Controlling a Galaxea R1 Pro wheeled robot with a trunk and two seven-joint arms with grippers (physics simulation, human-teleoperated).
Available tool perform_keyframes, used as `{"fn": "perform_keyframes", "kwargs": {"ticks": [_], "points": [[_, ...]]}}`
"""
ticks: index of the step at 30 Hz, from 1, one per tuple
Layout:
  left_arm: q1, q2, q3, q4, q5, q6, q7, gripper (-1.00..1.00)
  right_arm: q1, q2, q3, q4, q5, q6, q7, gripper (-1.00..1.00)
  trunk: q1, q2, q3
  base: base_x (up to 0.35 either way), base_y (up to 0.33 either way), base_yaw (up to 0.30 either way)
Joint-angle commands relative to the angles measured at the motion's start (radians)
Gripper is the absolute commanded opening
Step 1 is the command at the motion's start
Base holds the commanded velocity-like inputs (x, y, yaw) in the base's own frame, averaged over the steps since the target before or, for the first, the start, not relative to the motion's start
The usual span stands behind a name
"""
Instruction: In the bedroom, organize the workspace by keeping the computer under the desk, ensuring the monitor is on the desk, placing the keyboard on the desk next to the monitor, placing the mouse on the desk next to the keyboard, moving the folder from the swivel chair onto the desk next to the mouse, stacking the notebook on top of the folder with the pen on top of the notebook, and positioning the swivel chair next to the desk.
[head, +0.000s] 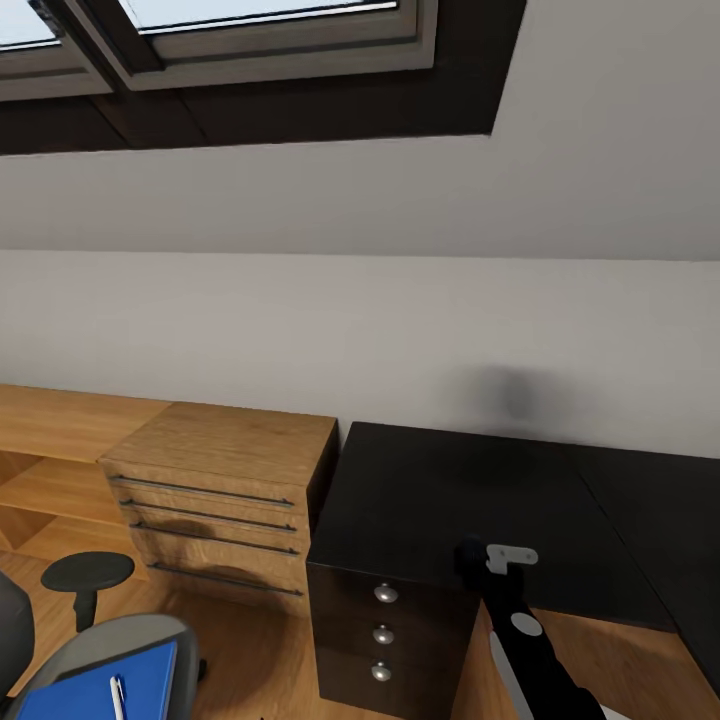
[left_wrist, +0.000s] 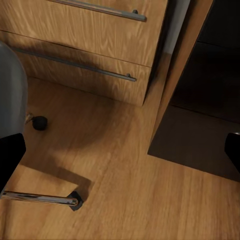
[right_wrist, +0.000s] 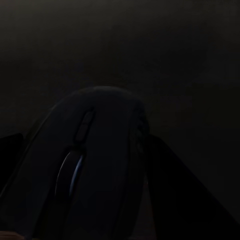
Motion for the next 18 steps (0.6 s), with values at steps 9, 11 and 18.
{"fn": "perform_keyframes", "kwargs": {"ticks": [9, 11, 18], "points": [[-0.001, 0.000, -0.004, 0.001, 0.009, -0.003, 0.002, 1.00, 0.000, 0.001, -0.001, 0.001, -0.002, 0.005, -0.002, -1.00, 0.000, -0.001, -0.001, 0.000, 0.000, 0.000], [-0.001, 0.000, -0.004, 0.001, 0.009, -0.003, 0.002, 1.00, 0.000, 0.001, -0.001, 0.001, -0.002, 0.005, -0.002, -1.00, 0.000, -0.001, -0.001, 0.000, 0.000, 0.000], [-0.001, 0.000, -0.004, 0.001, 0.009, -0.003, 0.002, 1.00, 0.000, 0.002, 0.000, -0.004, -0.003, -0.035, -0.005, -1.00, 0.000, -0.001, -0.001, 0.000, 0.000, 0.000]]}}
